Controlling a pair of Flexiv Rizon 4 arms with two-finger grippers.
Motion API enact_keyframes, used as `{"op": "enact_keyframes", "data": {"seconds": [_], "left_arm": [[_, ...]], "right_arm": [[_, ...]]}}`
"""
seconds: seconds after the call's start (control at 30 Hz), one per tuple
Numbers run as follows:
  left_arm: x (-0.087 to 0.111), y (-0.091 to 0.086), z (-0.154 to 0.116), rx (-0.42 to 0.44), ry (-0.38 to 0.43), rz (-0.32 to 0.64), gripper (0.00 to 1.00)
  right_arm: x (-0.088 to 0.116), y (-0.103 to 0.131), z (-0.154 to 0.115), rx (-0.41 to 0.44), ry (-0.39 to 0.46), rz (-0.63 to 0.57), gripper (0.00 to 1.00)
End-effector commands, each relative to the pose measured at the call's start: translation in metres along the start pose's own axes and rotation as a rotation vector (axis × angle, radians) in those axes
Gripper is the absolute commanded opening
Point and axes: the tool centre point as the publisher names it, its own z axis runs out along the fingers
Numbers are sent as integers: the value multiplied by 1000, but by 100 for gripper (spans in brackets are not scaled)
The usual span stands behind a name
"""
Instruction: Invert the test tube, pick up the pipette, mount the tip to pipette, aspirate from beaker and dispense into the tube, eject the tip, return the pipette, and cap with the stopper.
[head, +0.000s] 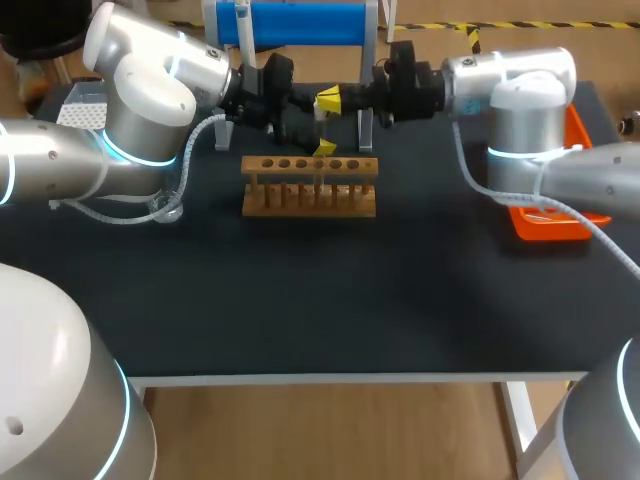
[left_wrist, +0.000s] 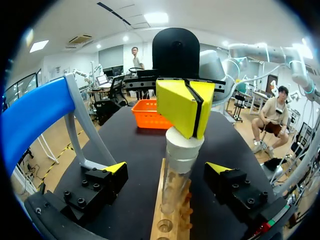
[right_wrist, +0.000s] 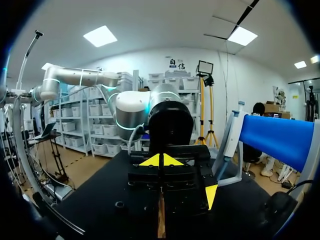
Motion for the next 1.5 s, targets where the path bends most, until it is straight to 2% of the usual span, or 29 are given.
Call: {"op": "enact_keyframes", "data": {"seconds": [0.03, 0.2, 0.53, 0.57, 0.6, 0.63, 0.9, 1.2, 1.5], "left_arm": [[-1, 0, 0, 1, 5, 0, 100], [-1, 0, 0, 1, 5, 0, 100], [-1, 0, 0, 1, 5, 0, 100], [-1, 0, 0, 1, 5, 0, 100], [-1, 0, 0, 1, 5, 0, 100], [-1, 0, 0, 1, 5, 0, 100], [-1, 0, 0, 1, 5, 0, 100], [-1, 0, 0, -3, 4, 1, 100], [7, 7, -9, -20, -30, -25, 100]], "right_arm": [[-2, -9, 1, 6, 2, 4, 0], [-3, -5, 0, -2, 3, 5, 0], [-3, 27, -11, -46, 9, -40, 0], [-2, 30, -13, -40, 4, -51, 17], [-2, 32, -16, -35, 3, -58, 49], [-2, 35, -19, -29, -2, -67, 100], [-5, 37, -52, 89, -76, -117, 100], [-3, 14, -85, 230, -168, -146, 100], [-3, 14, -85, 230, -168, -146, 100]]}}
